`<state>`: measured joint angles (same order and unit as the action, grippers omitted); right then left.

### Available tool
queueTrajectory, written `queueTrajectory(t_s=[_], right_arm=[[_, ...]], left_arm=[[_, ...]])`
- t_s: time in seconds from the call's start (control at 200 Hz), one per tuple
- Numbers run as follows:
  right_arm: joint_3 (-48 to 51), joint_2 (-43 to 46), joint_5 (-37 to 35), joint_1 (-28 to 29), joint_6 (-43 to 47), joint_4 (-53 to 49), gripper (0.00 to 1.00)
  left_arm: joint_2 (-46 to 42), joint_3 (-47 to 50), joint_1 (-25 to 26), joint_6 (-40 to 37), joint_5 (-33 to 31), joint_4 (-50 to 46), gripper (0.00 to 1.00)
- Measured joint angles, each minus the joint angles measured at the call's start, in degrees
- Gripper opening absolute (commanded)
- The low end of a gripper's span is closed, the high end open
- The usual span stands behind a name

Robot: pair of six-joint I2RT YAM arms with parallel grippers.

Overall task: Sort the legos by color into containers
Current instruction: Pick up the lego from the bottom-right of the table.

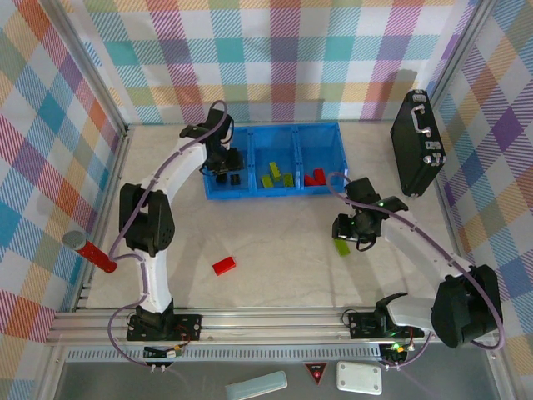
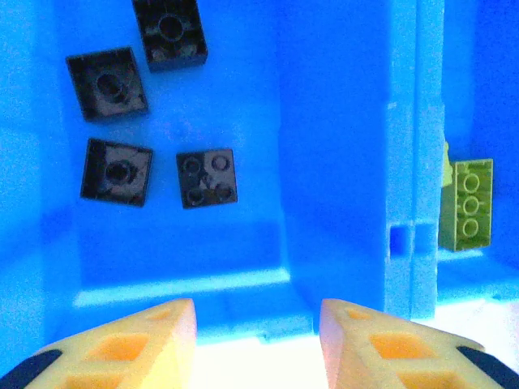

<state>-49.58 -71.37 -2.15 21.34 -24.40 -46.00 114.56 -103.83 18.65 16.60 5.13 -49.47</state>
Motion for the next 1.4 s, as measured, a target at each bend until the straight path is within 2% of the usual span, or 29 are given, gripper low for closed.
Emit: queueTrajectory(t_s=[0.48,0.83,1.1,1.4], right_arm=[[1.11,-9.75,-2.93,0.00,3.06,2.32,0.48],[-1.36,-16.06,-4.50,0.50,5.53,2.80,0.51],[-4.87,-18.86,-4.50,1.62,6.08,3.04,0.51],[-5.07,-22.05,-4.72,1.99,6.93,3.13,0.50]], left_arm=[[-15.80,12.24,-0.13,-6.80,0.15,-2.49,0.46],[-25.03,23.50,-0.46,-13.75,-3.21,-2.01,0.47],[-27.28,29.46,-0.48,-16.09,-3.08,3.10,0.47],[-28.22,31.43,-0.48,-17.33,-3.06,6.34,0.47]])
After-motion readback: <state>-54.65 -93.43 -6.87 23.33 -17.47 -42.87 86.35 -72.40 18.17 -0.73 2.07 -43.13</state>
